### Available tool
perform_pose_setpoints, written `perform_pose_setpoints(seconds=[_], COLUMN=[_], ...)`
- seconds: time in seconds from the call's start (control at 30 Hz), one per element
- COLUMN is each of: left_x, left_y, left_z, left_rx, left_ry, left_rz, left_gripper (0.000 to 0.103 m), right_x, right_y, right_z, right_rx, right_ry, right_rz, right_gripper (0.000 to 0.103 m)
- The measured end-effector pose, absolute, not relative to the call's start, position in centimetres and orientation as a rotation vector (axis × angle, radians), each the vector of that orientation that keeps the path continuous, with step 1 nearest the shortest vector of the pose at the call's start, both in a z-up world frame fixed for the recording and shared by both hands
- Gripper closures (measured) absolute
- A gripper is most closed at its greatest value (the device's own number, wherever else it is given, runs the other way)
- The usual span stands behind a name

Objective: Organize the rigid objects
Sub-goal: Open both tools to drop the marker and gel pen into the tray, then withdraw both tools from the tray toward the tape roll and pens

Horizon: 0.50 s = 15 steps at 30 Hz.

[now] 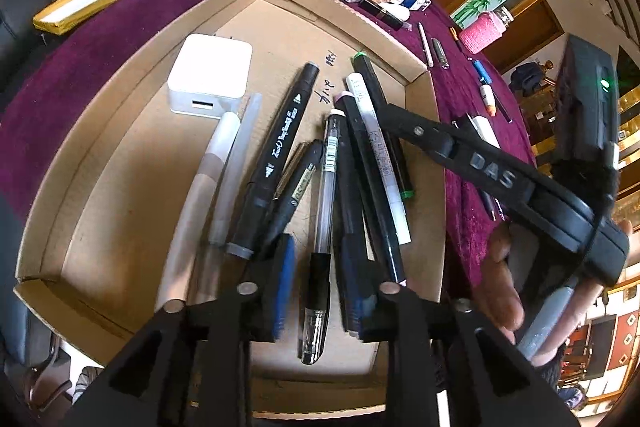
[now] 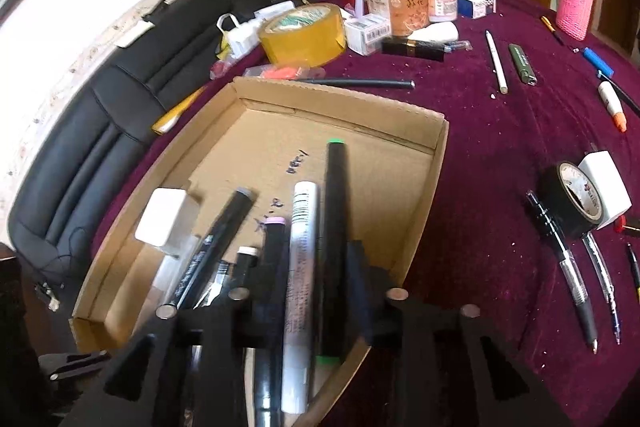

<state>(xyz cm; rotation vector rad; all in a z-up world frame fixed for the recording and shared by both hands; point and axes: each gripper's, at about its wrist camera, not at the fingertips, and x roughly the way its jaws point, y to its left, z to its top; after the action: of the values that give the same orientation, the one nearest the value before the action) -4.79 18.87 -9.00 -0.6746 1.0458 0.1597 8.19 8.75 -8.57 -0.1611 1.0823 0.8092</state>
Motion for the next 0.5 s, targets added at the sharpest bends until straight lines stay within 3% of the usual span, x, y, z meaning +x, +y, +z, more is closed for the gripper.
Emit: perform_pose_setpoints(seconds=[0.13,0.3,0.5], left_x=[-4.9,-5.5,-5.0], left_y=[18.6,17.1,13.8], left_z=[-8.7,-7.3,-4.9], left_rx=[-0.670,-0.616,-0.553], left_ry=[1.045,1.016,0.971], left_rz=[0.167,0.190,0.184], left_gripper=[0.076,0.061,0.051], right_x=[7.4,5.8,4.3], right_y=[7.4,4.0,-1.4], right_z=[-7.5,-6.1,-5.6], right_rx=[-0.130,-0.041,0.052], right_ry=[1.055,1.032,1.039], right_rz=[0.833,0.928,1.040], right_gripper=[0.067,0.065,0.063])
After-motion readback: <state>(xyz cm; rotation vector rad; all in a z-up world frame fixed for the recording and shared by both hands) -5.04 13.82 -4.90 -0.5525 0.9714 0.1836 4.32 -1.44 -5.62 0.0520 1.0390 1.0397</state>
